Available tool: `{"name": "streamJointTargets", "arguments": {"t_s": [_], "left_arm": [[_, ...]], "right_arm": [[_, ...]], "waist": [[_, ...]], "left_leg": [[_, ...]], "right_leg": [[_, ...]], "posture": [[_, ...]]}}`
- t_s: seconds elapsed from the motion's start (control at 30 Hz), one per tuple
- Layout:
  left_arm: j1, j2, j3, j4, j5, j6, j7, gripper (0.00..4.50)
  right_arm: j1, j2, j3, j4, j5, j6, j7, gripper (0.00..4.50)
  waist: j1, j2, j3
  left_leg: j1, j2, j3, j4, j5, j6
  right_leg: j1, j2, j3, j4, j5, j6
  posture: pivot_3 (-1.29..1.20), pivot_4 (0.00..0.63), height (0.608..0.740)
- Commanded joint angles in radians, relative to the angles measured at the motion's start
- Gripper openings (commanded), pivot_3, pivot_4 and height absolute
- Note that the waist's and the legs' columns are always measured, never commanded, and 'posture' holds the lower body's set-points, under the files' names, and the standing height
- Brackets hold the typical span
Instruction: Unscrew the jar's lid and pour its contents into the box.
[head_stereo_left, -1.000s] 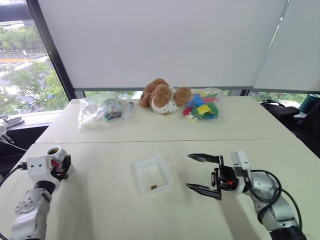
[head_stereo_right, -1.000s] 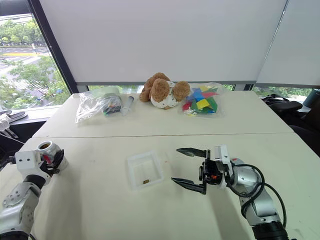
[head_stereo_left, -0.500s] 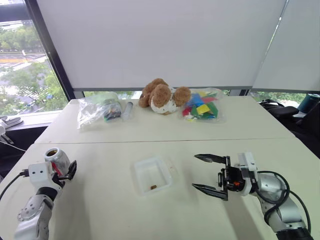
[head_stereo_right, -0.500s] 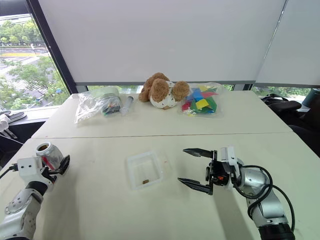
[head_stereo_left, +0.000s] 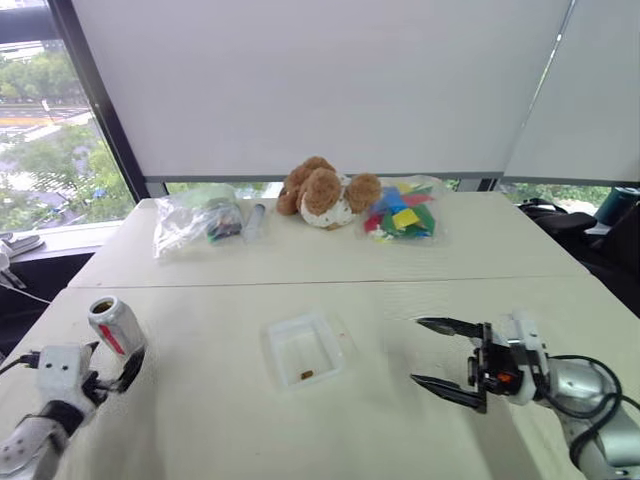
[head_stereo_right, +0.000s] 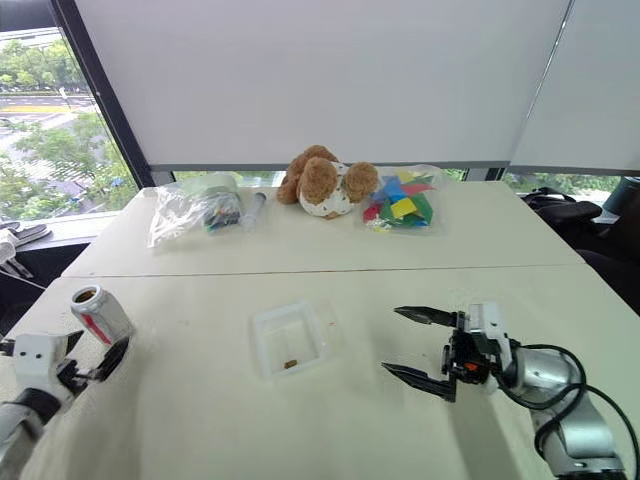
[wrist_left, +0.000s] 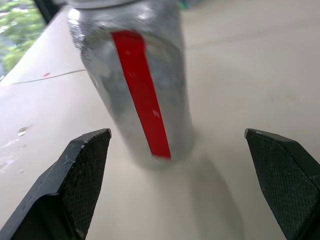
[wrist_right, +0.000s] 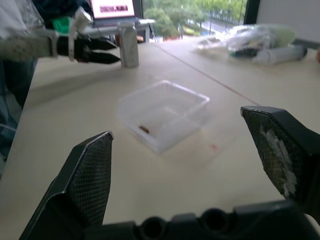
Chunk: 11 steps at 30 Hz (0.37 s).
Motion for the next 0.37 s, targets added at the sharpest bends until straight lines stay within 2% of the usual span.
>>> {"name": "streamJointTargets", "arguments": {"t_s": [0.03,0.13,0.2,0.37], "left_arm": [[0.119,0.07,0.06,-0.134,-0.035,-0.041,-0.177,4.43],[0.289,0.124,0.081,-0.261,-0.045,-0.093,-0.362,4.43],[0.351,0.15,0.103,-0.305,-0.065,-0.101,-0.441,4.43],[0.343,0.189,0.123,-0.326,-0.061,-0.108,-0.515,4.43]], "right_arm": [[0.025,-0.058,-0.075,-0.035,0.04,0.005,0.053,4.5],[0.045,-0.113,-0.118,-0.003,0.04,-0.002,0.109,4.5],[0.062,-0.142,-0.136,0.033,0.022,-0.031,0.156,4.5],[0.119,-0.164,-0.16,0.08,-0.008,-0.089,0.221,4.5]], "waist": [[0.0,0.0,0.0],[0.0,0.0,0.0],[0.002,0.001,0.0],[0.019,0.001,0.0]], "left_leg": [[0.0,0.0,0.0,0.0,0.0,0.0],[0.0,0.001,0.0,-0.002,0.0,0.0],[0.0,0.001,0.001,-0.002,-0.001,0.0],[0.0,0.002,0.002,-0.003,-0.001,0.001]], "right_leg": [[0.0,0.0,0.0,-0.001,0.0,0.0],[0.002,0.0,0.001,-0.006,-0.002,-0.003],[0.003,-0.001,0.001,-0.009,-0.002,-0.003],[0.003,-0.001,0.001,-0.01,-0.002,-0.003]], "posture": [[0.0,0.15,0.74],[0.0,0.15,0.74],[0.0,0.15,0.74],[0.0,0.15,0.74]]}}
